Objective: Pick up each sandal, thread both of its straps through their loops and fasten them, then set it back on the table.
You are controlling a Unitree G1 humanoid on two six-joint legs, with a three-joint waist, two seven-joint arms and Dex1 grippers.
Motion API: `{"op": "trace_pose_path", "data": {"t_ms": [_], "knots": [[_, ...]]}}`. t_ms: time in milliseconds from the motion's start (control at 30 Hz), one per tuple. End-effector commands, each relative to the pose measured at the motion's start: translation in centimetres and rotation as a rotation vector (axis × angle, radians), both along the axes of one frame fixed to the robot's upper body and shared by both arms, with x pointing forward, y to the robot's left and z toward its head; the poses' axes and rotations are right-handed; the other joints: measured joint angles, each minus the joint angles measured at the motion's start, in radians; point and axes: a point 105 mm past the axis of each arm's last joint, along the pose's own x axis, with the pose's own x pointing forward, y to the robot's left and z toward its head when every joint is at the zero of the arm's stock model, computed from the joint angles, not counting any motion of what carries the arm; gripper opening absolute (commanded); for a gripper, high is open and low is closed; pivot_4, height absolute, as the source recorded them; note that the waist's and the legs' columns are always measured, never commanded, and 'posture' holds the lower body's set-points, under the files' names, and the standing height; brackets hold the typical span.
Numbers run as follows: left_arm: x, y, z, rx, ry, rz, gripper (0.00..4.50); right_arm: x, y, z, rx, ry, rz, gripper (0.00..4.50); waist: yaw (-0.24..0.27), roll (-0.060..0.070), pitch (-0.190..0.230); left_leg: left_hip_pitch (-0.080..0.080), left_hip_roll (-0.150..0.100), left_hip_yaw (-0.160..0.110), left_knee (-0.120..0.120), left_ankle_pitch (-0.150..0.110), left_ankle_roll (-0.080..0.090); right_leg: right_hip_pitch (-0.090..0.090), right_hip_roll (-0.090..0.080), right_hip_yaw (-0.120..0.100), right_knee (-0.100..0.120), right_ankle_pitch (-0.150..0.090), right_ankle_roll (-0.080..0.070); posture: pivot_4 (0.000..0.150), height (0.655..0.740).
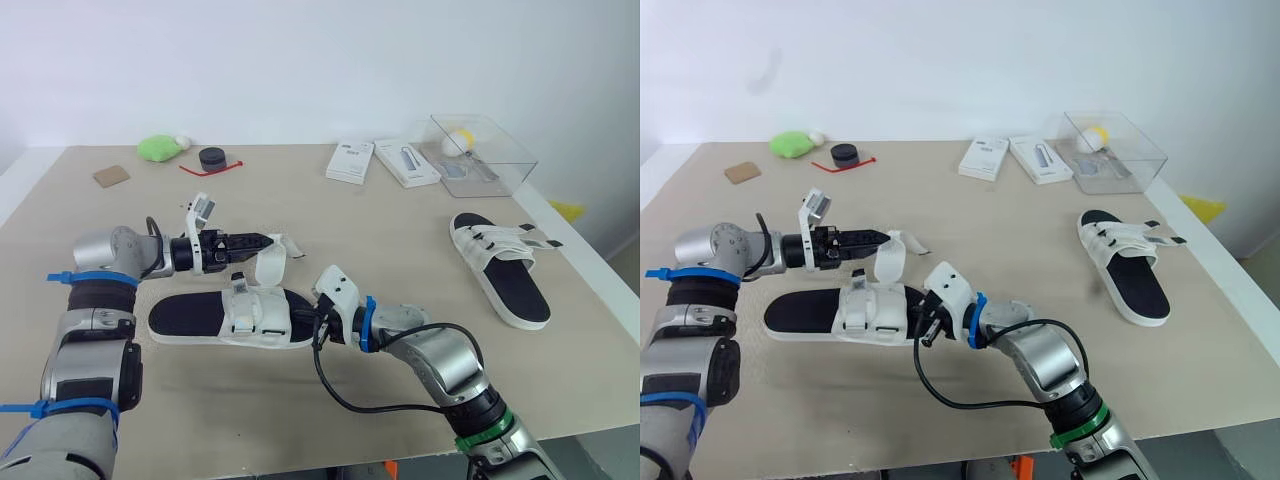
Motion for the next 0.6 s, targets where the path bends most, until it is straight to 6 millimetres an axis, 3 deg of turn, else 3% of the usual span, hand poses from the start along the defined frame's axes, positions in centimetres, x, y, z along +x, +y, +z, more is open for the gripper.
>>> {"op": "trace_pose_path", "data": {"t_ms": [33, 267, 400, 600], "knots": [[0.2, 0.3, 2.9, -0.066, -0.073, -0.002, 4.4, -0.2, -0.6, -0.9, -0.03, 0.034, -0.018, 0.0, 0.0, 0.0, 0.0, 0.0, 0.0, 0.0, 0.0, 0.0, 0.0, 0.0, 0.0, 0.0, 0.0, 0.0, 0.001, 0.15, 0.74], [-0.2, -1.0, 2.5, -0.151, 0.032, -0.04, 4.4, -0.1, -0.4, -0.9, -0.029, 0.034, -0.011, 0.0, 0.0, 0.0, 0.0, 0.0, 0.0, -0.001, 0.0, 0.0, 0.0, 0.0, 0.0, 0.0, 0.0, 0.001, 0.001, 0.15, 0.74], [-0.1, -2.0, 1.0, -0.141, 0.083, -0.048, 4.4, 0.0, -0.4, -0.8, -0.028, 0.027, -0.011, 0.0, 0.0, 0.0, 0.0, 0.0, 0.0, -0.001, 0.0, 0.0, -0.001, 0.001, 0.0, 0.0, 0.0, 0.001, 0.001, 0.15, 0.74], [1.0, -3.1, 0.8, -0.203, 0.108, -0.015, 4.4, 0.1, -0.4, -0.7, -0.029, 0.023, -0.012, 0.0, 0.0, 0.0, 0.0, 0.0, 0.0, -0.001, 0.0, 0.001, -0.002, 0.0, 0.0, 0.0, 0.0, 0.001, 0.002, 0.15, 0.74]]}}
